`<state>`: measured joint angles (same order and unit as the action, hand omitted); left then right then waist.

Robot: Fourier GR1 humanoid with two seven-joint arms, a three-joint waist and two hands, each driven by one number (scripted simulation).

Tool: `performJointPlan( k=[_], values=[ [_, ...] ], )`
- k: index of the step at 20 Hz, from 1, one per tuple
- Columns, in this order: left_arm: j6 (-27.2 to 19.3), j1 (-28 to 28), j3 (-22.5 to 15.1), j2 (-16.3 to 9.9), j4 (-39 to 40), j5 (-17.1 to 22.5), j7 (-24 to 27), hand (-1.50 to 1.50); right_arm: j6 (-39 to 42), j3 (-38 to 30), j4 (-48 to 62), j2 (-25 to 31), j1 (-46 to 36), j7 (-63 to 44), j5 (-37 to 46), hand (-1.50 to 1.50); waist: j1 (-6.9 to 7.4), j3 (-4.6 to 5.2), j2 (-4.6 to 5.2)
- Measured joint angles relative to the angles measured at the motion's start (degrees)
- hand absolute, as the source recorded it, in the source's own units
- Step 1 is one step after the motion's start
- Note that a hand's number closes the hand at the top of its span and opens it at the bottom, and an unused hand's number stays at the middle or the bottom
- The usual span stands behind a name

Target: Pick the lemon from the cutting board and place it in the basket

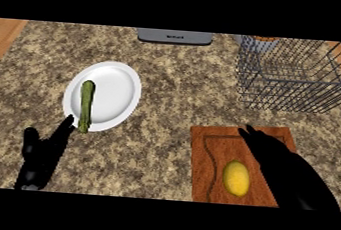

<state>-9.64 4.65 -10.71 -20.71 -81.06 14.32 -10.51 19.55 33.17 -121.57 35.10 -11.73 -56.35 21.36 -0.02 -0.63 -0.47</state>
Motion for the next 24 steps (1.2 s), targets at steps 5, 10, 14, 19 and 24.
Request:
performJointPlan(
  k=[5,10,14,19,24],
  values=[
    [0.2,0.2,0.8,0.0,-1.3,-0.5,-2.2,0.0,-0.4,0.1,3.0,-2.1,1.8,2.5,4.3,-1.5,0.06,0.06,0.05],
    [1.0,0.6,1.4,0.8,-0.8,-1.4,-0.8,0.0,-0.9,0.1,4.7,-4.7,3.2,3.9,7.8,-1.5,0.04,0.04,0.02],
    [2.7,0.4,2.3,0.9,0.3,-1.4,0.2,0.0,-1.8,1.0,7.1,-7.4,3.4,5.1,10.7,-1.5,0.09,-0.07,-0.04],
    [2.5,0.4,2.6,1.5,-0.3,-2.2,-0.9,0.0,-1.0,1.2,11.7,-9.4,3.0,6.4,12.7,-1.5,0.18,-0.05,0.01],
    [1.9,0.8,2.6,2.3,-1.2,-3.5,-1.5,0.0,0.2,1.5,14.3,-10.1,4.4,6.8,14.2,-1.5,0.1,0.03,0.06]
  ],
)
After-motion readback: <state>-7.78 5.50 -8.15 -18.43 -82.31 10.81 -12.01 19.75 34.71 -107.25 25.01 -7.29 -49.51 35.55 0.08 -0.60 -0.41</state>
